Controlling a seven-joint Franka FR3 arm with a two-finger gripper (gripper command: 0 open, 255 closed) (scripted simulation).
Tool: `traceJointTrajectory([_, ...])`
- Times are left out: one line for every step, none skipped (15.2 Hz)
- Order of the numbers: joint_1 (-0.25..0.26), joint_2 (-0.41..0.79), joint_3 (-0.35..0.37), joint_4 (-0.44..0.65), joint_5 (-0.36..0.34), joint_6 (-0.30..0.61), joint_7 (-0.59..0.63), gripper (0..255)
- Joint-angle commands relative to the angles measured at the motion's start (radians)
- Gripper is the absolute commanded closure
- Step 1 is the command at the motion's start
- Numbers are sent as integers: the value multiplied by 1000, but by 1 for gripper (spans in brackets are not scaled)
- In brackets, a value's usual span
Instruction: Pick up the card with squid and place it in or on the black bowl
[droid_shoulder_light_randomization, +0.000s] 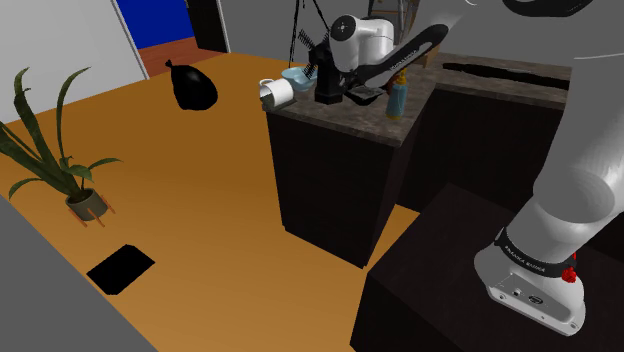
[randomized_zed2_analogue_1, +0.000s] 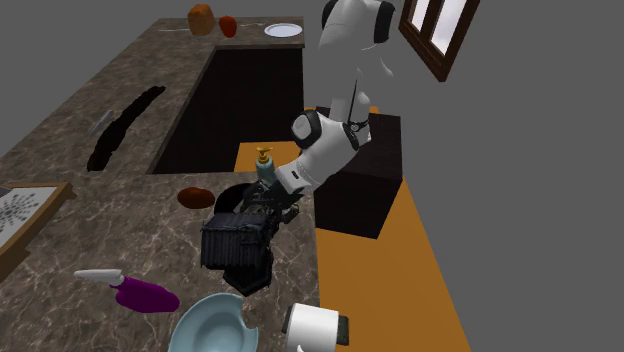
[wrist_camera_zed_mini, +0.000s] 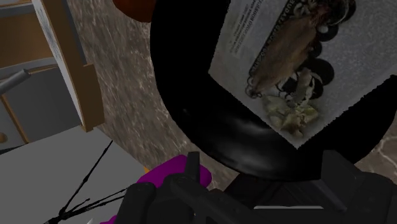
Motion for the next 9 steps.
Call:
traceJointTrajectory([0,0,1,0,1,-1,-1,0])
traceJointTrajectory([7,-29,8,-22,11,-15,-4,0])
traceJointTrajectory([13,-58,16,-42,23,-29,-8,0])
traceJointTrajectory([20,-86,24,-61,35,-44,-12,0])
traceJointTrajectory([25,-108,31,-75,45,-56,-16,0])
traceJointTrajectory([25,-108,31,-75,45,-56,-16,0])
traceJointTrajectory([25,-108,31,-75,45,-56,-16,0])
traceJointTrajectory([25,-108,31,-75,45,-56,-16,0])
traceJointTrajectory([25,-108,31,-75,45,-56,-16,0])
